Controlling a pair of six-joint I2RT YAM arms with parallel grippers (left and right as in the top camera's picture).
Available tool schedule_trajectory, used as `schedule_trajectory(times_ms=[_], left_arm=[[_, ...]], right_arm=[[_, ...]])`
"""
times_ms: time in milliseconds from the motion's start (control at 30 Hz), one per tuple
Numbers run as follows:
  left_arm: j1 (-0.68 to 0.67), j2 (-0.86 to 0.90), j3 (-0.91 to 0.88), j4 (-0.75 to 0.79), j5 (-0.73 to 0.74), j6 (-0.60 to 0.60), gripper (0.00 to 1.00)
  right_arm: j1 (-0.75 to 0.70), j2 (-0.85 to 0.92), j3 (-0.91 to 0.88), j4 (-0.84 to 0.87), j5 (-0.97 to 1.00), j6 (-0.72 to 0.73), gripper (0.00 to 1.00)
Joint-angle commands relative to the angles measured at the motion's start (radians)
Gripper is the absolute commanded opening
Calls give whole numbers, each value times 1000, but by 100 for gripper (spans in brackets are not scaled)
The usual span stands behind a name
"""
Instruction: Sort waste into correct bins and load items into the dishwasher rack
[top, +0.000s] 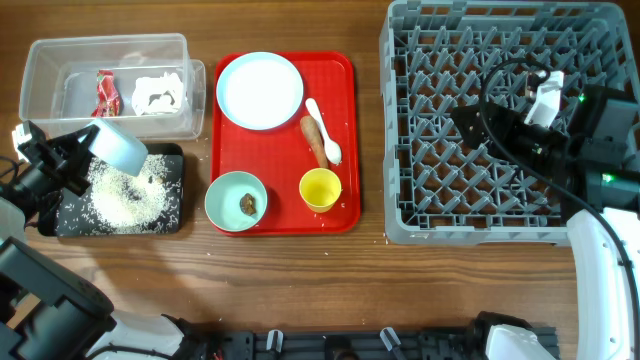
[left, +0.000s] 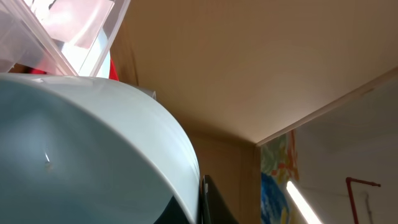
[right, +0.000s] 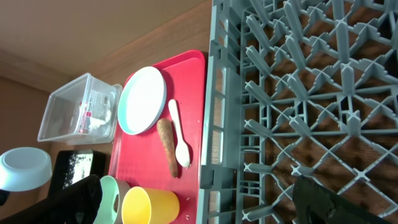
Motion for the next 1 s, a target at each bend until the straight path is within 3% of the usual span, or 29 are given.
schedule_trajectory(times_ms=[0, 100, 200, 367, 433, 567, 667, 767, 933, 967], left_arm=[[-1, 3, 0, -1, 33, -21, 4], [-46, -38, 4, 0, 14, -21, 4], [-167, -128, 30, 0, -140, -29, 4], [-539, -256, 59, 104, -589, -47, 4], [-731, -259, 59, 138, -861, -31, 4], [-1047, -205, 59, 121, -1391, 96, 4], [-1201, -128, 59, 112, -1616, 159, 4], [-1305, -19, 59, 111, -1699, 221, 4], [-1334, 64, 59, 92, -1720, 220, 5], [-1334, 66, 59, 73, -1720, 220, 19]], right_arm=[[7, 10, 15, 0, 5, 8, 99], [7, 10, 15, 0, 5, 8, 100], [7, 10, 15, 0, 5, 8, 100], [7, 10, 15, -1, 5, 8, 100], [7, 10, 15, -1, 5, 8, 100], [7, 10, 15, -5, 5, 7, 100], [7, 10, 15, -5, 5, 5, 99], [7, 11, 15, -6, 5, 5, 100], [7, 11, 13, -15, 5, 4, 100], [7, 11, 8, -15, 5, 4, 99]])
